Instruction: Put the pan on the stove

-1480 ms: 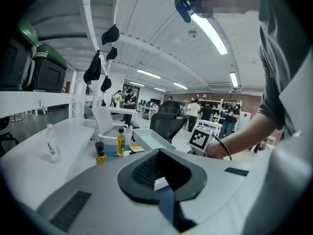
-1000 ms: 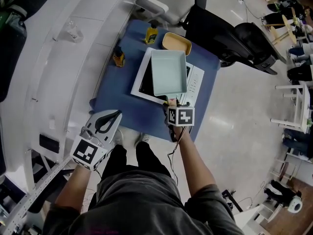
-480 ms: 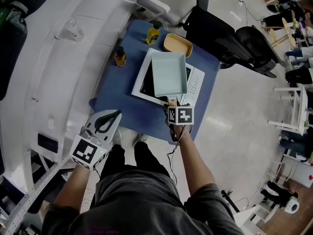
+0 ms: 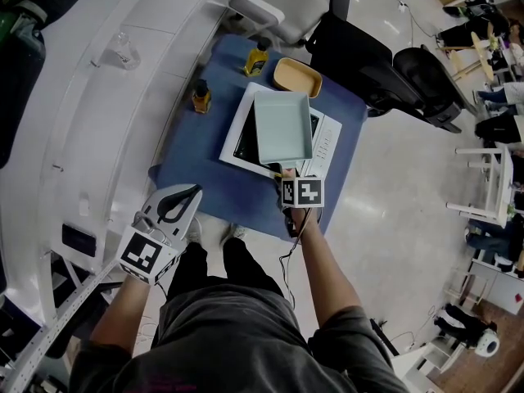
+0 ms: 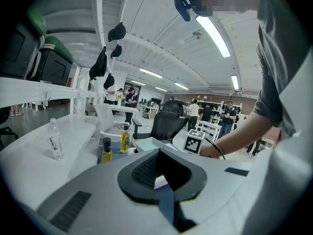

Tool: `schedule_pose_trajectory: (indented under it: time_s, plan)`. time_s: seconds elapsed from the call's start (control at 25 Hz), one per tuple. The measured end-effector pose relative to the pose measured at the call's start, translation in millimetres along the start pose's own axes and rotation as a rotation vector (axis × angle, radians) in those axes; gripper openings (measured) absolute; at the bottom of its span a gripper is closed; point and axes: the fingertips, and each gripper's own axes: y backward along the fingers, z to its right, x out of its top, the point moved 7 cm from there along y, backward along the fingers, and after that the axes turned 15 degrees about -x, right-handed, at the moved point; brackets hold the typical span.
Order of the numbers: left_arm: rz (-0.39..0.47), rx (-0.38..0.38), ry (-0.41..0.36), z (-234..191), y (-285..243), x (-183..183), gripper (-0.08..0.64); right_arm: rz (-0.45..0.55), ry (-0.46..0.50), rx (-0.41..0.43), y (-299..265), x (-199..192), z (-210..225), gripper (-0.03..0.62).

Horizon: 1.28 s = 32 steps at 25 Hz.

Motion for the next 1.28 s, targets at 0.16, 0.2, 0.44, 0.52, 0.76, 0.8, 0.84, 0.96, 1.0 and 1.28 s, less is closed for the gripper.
schedule_pose_trajectory:
  time_s: [0.16, 0.2, 0.44, 0.52, 0.76, 0.8, 0.84, 0.96, 1.0, 1.28]
  plan:
    - [0.004, -0.003, -0.002, 0, -1, 2, 0.002, 0.0, 0.024, -0.011, -1, 1, 1, 0.132]
    - [0.006, -0.003, -0.004, 0, -1, 2, 0.002, -0.002, 0.028, -0.014, -1, 1, 0, 0.132]
    - [0.009, 0.001, -0.001, -1, -1, 2, 0.002, -0.012, 0.046, -0.032, -2, 1, 0, 0.133]
    - [0.008, 0.0, 0.0, -1, -1, 2, 0.002, -0.013, 0.046, -0.036, -2, 1, 0, 0.133]
    - [0.01, -0.004, -0.003, 1, -1, 2, 0.002, -0.014, 0.038, -0.042, -2, 2, -2, 0.133]
    - [0.008, -0.004, -0.002, 2, -1, 2, 0.002, -0.015, 0.035, -0.04, -2, 3, -3, 0.133]
    - [0.008, -0.004, -0.003, 2, -1, 1, 0.002, -0.017, 0.032, -0.04, -2, 3, -3, 0.133]
    - [0.006, -0.006, -0.003, 4, -1, 1, 0.002, -0.016, 0.031, -0.042, -3, 3, -3, 0.133]
    - [0.005, -0.005, -0.003, 4, -1, 1, 0.002, -0.014, 0.03, -0.043, -2, 3, -3, 0.133]
    - [0.001, -0.01, -0.003, 9, 1, 2, 0.002, -0.005, 0.026, -0.033, 3, 5, -2, 0.134]
